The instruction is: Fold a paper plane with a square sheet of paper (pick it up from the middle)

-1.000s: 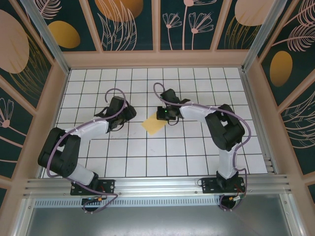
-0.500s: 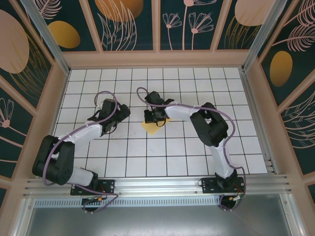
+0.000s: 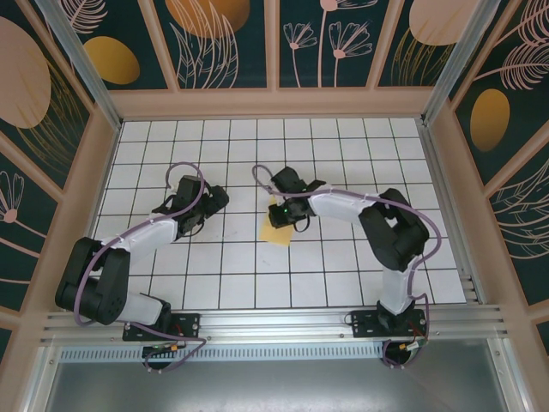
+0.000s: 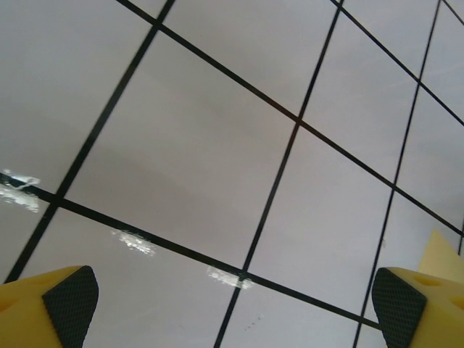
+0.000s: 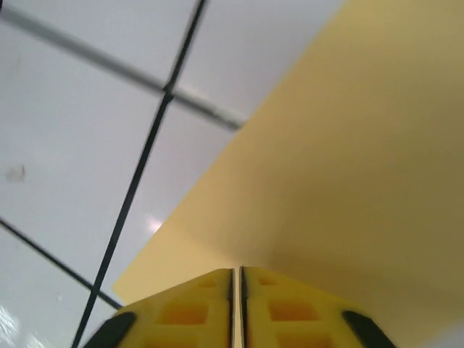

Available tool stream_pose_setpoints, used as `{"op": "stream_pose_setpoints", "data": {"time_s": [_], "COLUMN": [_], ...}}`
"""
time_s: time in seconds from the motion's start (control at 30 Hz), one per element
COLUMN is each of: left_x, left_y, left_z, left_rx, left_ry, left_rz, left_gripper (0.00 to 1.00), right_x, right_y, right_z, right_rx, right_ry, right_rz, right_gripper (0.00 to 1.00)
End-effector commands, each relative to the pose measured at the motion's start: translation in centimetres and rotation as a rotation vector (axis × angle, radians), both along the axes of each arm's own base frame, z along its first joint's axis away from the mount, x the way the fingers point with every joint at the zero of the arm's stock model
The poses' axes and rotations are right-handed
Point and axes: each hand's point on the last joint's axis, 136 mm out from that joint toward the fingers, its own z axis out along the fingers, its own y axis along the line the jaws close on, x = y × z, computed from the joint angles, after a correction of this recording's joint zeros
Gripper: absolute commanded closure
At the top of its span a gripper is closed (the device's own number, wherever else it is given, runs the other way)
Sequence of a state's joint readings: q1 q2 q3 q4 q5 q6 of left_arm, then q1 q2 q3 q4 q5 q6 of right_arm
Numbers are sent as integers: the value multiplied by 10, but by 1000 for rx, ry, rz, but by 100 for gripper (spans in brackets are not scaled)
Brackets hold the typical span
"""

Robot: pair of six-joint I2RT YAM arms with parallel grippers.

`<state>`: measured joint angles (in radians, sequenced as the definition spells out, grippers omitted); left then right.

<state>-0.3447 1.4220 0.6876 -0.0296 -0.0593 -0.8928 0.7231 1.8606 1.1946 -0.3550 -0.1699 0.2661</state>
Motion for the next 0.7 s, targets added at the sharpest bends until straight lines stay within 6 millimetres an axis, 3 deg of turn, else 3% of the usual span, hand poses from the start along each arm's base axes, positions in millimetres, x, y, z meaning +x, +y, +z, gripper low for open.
{"op": "stream_pose_setpoints", "data": {"time_s": [0.0, 0.17, 0.43, 0.67], "left_x": [3, 3, 3, 4], "left_y": [-11, -22, -38, -50], "left_z": [2, 3, 8, 9], "left_rx": [-45, -82, -139, -149], "left_ry": [-16, -28, -40, -31], "left_rz": [-54, -117, -189, -271], "left_gripper": [2, 2, 4, 6], "right_x": [29, 38, 43, 55], "right_y": [-24, -30, -20, -23], "right_z": [22, 0, -23, -44], "right_rx": [16, -61, -47, -41], "right_ry": [-78, -39, 29, 67], "right_rz": [-194, -263, -299, -325], "right_gripper": [68, 65, 62, 60]}}
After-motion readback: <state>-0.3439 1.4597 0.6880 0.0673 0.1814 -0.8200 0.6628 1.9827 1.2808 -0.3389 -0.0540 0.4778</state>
